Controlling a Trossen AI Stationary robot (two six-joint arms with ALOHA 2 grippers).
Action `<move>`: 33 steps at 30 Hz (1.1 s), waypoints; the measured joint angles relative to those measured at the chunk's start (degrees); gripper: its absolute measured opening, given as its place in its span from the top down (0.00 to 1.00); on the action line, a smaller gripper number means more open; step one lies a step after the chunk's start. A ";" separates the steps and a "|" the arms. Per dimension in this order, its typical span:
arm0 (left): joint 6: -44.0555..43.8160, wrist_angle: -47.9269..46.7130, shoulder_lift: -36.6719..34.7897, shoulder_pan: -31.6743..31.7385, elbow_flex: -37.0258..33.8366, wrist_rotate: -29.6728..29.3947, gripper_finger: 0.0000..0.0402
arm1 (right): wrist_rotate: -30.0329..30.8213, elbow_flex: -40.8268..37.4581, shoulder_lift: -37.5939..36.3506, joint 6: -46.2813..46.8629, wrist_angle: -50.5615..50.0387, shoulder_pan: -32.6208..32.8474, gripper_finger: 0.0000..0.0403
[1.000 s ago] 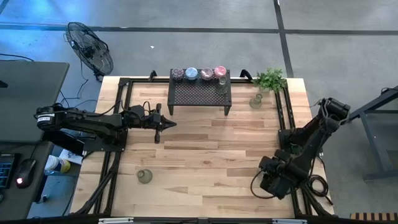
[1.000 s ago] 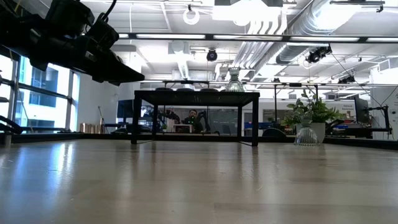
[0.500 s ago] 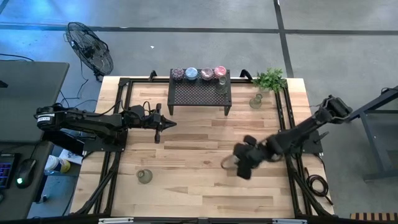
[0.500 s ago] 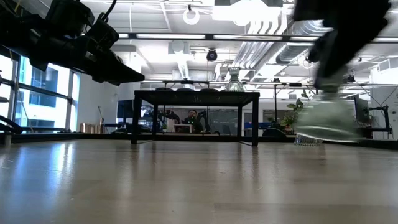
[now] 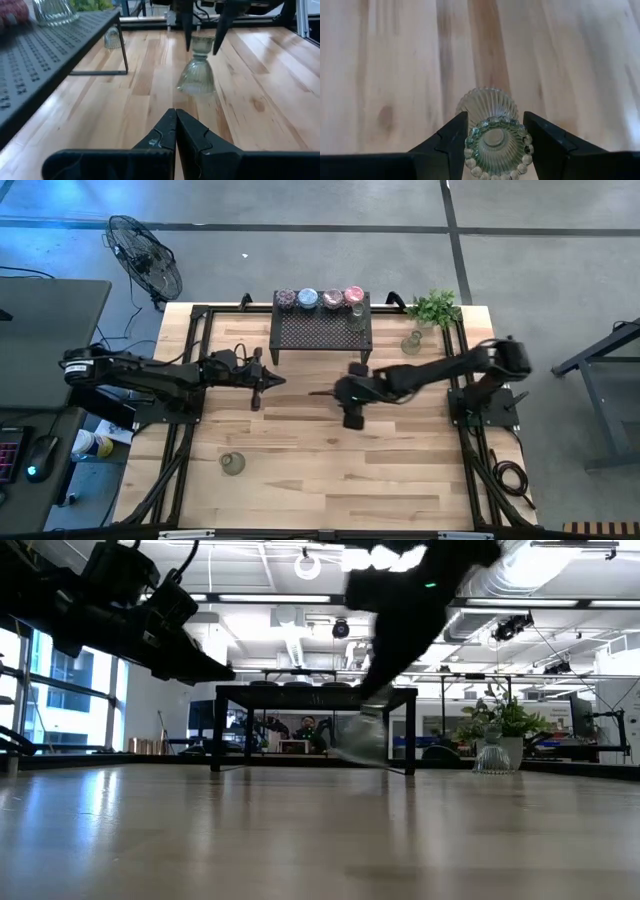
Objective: Pick & Place candle stick holders
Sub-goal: Align the candle holder with the other candle holder on the shelf
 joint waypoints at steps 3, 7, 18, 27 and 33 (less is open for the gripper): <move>-0.17 0.07 1.83 0.00 0.87 0.02 1.00 | -2.37 6.75 5.84 -4.63 -1.24 -1.76 0.60; -0.22 0.10 3.63 0.00 1.63 0.01 1.00 | -2.76 14.64 12.27 -8.74 -4.49 -2.69 0.60; -1.13 0.92 4.37 0.00 1.88 0.47 1.00 | 0.00 20.84 17.75 -12.37 -6.10 -2.93 0.44; -3.10 0.90 4.37 0.00 1.88 0.43 1.00 | 2.13 20.82 15.23 -16.32 -3.42 -1.73 0.36; -2.67 0.87 4.37 0.00 1.90 0.45 1.00 | 1.05 20.31 6.16 -16.89 -7.08 0.01 0.43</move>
